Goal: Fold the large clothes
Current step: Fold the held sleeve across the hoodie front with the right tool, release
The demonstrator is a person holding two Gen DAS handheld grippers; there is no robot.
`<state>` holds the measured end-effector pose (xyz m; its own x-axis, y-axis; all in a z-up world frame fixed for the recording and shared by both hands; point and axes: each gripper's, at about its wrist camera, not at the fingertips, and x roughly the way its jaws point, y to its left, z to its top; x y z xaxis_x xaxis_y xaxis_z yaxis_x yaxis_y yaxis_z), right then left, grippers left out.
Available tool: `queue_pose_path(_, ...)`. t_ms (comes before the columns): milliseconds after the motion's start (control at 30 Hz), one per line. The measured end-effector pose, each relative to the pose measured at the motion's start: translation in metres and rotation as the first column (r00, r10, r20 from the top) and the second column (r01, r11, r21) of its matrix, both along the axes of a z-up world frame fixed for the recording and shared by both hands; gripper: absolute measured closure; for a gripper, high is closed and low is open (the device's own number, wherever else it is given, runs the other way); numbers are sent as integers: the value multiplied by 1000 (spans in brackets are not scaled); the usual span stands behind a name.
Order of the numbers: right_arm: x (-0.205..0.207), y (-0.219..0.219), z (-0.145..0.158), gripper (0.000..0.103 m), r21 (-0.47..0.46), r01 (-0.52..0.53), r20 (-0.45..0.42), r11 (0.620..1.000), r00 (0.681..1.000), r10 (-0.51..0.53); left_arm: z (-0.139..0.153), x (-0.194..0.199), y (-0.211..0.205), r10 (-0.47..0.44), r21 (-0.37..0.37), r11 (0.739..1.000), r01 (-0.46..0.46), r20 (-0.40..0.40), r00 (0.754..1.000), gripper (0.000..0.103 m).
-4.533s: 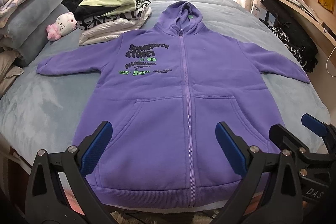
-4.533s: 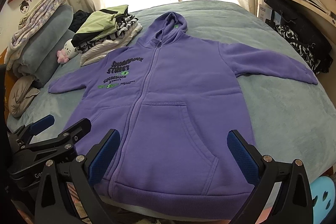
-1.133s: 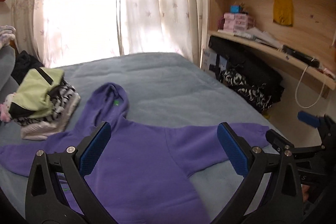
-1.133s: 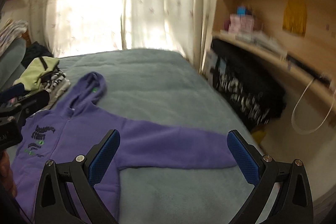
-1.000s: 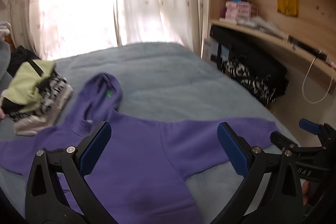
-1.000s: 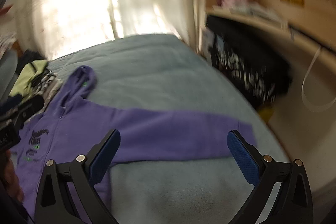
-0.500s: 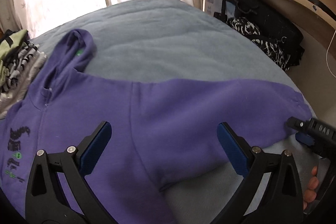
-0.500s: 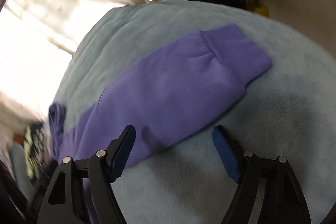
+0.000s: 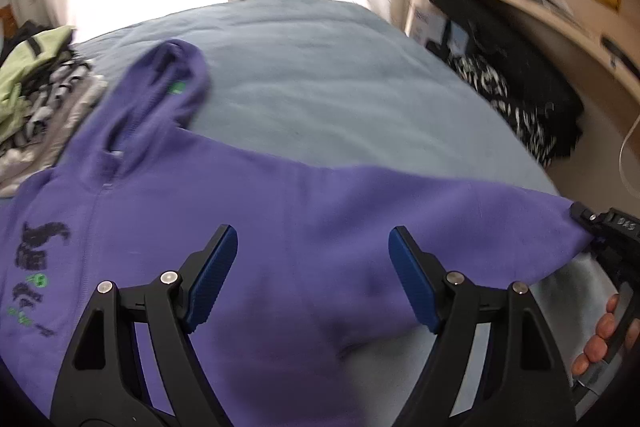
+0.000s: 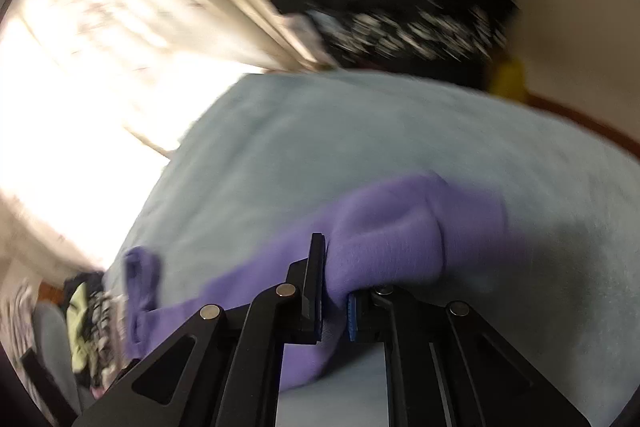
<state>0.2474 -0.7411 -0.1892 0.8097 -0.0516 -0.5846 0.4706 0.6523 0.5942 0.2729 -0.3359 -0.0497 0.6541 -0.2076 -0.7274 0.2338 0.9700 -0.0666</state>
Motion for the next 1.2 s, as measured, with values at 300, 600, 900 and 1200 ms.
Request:
queue_pose_path(300, 89, 188, 104, 94, -197, -417, 115, 887, 889, 443, 75, -36, 150, 159, -46, 987, -154, 131, 979, 27)
queue_pose_path(600, 146, 381, -8, 93, -210, -722, -255, 659, 691, 676, 43, -47, 303, 309, -61, 950, -306, 32, 951, 27)
queue_pose_path(900, 49, 432, -34, 29, -264, -806, -345, 529, 592, 729, 5, -49, 327, 237, -117, 963, -243, -62, 970, 27)
queue_pose_path(1200, -3, 382, 16, 29, -332, -717, -300, 613, 697, 651, 9, -53, 270, 16, -174, 984, -24, -48, 999, 27)
